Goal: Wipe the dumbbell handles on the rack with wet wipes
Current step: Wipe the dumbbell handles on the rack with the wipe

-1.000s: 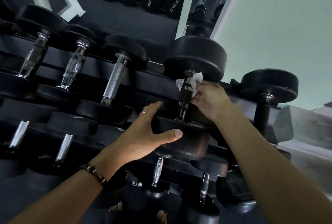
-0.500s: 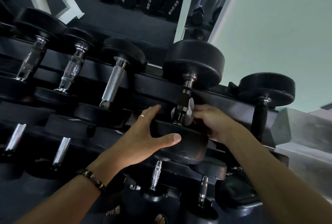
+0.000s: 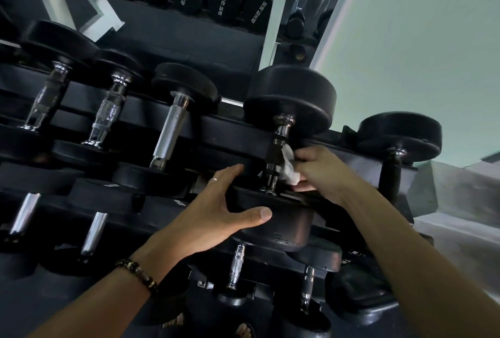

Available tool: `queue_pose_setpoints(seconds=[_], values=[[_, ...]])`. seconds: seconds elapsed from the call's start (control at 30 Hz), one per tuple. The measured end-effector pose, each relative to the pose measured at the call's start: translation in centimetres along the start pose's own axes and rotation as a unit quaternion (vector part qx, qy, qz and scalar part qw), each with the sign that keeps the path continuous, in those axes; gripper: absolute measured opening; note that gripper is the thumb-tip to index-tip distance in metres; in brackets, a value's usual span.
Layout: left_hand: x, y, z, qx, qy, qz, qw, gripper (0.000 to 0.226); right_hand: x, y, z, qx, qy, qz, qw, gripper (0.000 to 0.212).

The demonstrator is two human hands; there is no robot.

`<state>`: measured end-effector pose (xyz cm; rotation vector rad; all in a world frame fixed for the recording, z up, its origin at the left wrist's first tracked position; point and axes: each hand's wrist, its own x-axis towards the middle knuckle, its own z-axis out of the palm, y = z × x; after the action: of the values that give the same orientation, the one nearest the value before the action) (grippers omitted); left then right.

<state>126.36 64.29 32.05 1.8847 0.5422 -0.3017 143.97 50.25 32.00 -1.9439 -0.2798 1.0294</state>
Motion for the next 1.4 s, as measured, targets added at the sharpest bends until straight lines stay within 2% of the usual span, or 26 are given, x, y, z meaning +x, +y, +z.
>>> queue_pose_setpoints(seconds=[0.13, 0.2, 0.27, 0.37, 0.47, 0.57, 0.6, 0.67, 0.73, 0.83, 0.93, 1.0, 1.1, 1.2, 1.33, 1.4], values=[[0.7, 0.6, -1.5, -0.007, -0.023, 0.016, 1.000, 0.112, -2.6, -1.1, -0.2, -0.119, 0.144, -0.110, 0.976, 0.010], [1.8, 1.8, -2.3, -0.066, -0.003, 0.042, 0.997, 0.098, -4.1, -2.2, 0.2, -0.140, 0.165, -0.141, 0.966, 0.015], [2.8, 3.2, -2.9, -0.121, -0.006, 0.084, 0.989, 0.078, -5.0, -3.1, 1.0, -0.096, 0.137, -0.148, 0.975, 0.021], [3.8, 4.6, -4.3, -0.114, -0.031, 0.168, 0.979, 0.029, -5.5, -4.4, 3.1, -0.034, 0.147, -0.153, 0.977, 0.023], [4.3, 4.4, -6.3, -0.106, -0.056, 0.213, 0.970, 0.013, -5.8, -4.8, 5.3, 0.091, 0.166, -0.111, 0.976, 0.022], [4.9, 3.1, -7.1, -0.089, -0.044, 0.206, 0.973, 0.017, -6.4, -4.1, 6.7, 0.176, 0.186, -0.079, 0.964, 0.026], [5.3, 2.5, -6.8, -0.080, -0.015, 0.193, 0.978, 0.020, -6.7, -3.8, 7.0, 0.146, 0.224, -0.070, 0.961, 0.027], [6.2, 1.6, -6.2, -0.058, 0.068, 0.167, 0.982, 0.020, -7.2, -2.9, 7.5, 0.018, 0.335, -0.041, 0.941, 0.024], [7.4, 1.6, -5.3, -0.042, 0.119, 0.142, 0.982, 0.011, -7.2, -2.0, 8.4, -0.054, 0.390, -0.009, 0.919, 0.022], [10.0, 3.0, -2.9, -0.073, 0.136, 0.074, 0.985, 0.001, -6.2, -0.9, 9.8, -0.110, 0.413, 0.028, 0.904, 0.022], [11.8, 5.0, -0.9, -0.248, 0.152, 0.011, 0.957, 0.016, -5.8, -0.7, 10.0, -0.114, 0.438, 0.020, 0.891, 0.020], [11.9, 5.3, -0.7, -0.308, 0.147, -0.029, 0.940, 0.025, -5.9, -0.4, 9.8, -0.114, 0.442, 0.014, 0.890, 0.018], [10.1, 4.0, -0.9, -0.285, 0.103, -0.081, 0.950, 0.030, -6.0, -0.4, 10.0, -0.113, 0.439, 0.005, 0.891, 0.018], [9.3, 3.6, -0.9, -0.266, 0.075, -0.070, 0.958, 0.034, -6.0, -0.3, 10.0, -0.106, 0.444, -0.006, 0.889, 0.018], [13.0, 5.6, -0.6, -0.295, 0.138, -0.079, 0.942, 0.018, -5.9, -0.2, 10.1, -0.098, 0.451, -0.005, 0.887, 0.018], [12.6, 5.4, -0.4, -0.248, 0.131, -0.067, 0.958, 0.019, -5.9, -0.1, 10.0, -0.101, 0.450, -0.006, 0.887, 0.018]])
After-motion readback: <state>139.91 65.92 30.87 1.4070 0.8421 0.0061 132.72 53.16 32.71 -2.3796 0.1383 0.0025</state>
